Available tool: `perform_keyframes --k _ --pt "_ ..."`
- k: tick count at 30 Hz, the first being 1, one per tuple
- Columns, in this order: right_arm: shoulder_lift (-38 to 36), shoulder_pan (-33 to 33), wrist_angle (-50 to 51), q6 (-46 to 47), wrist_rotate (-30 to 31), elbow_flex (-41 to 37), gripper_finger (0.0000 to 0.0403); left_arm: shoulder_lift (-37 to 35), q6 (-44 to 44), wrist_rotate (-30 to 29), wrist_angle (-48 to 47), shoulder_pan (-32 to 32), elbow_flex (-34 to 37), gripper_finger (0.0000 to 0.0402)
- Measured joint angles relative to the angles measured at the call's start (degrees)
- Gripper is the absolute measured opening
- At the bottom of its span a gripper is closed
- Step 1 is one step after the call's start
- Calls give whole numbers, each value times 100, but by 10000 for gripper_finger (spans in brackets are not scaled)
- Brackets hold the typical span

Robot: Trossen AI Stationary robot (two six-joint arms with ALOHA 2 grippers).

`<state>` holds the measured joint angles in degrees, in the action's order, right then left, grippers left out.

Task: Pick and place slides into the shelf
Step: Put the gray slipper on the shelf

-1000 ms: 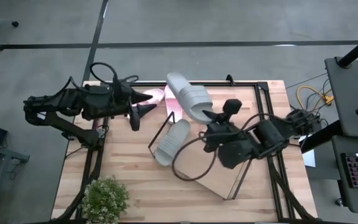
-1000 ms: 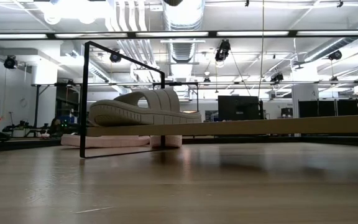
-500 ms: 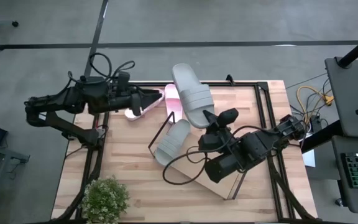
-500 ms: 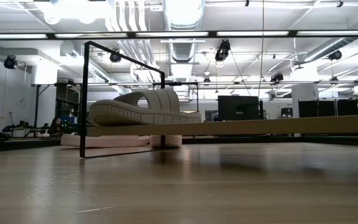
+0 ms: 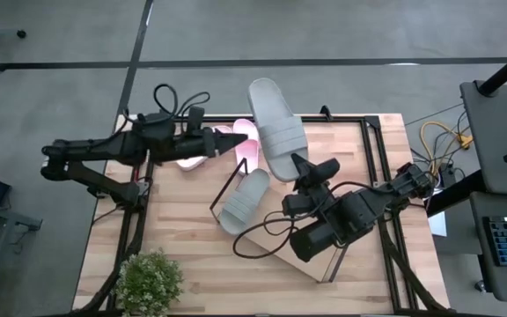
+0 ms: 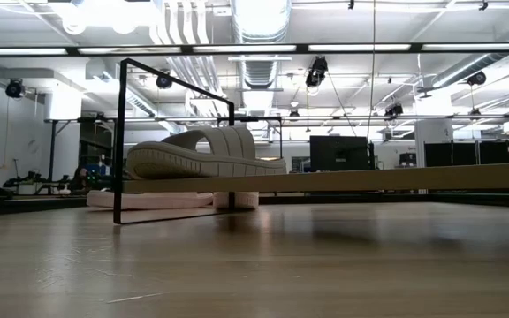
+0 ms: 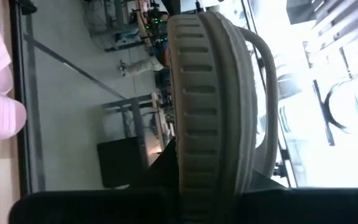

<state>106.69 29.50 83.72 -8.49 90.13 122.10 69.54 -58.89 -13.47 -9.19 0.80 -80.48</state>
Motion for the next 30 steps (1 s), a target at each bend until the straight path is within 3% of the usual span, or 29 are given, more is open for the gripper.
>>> perform_keyframes --k 7,30 --pt "-2 62 -4 7 -3 -172 31 -29 -292 -8 1162 -132 522 176" --pt "-4 199 -195 78 -233 -214 30 328 -683 53 1323 -602 615 176"
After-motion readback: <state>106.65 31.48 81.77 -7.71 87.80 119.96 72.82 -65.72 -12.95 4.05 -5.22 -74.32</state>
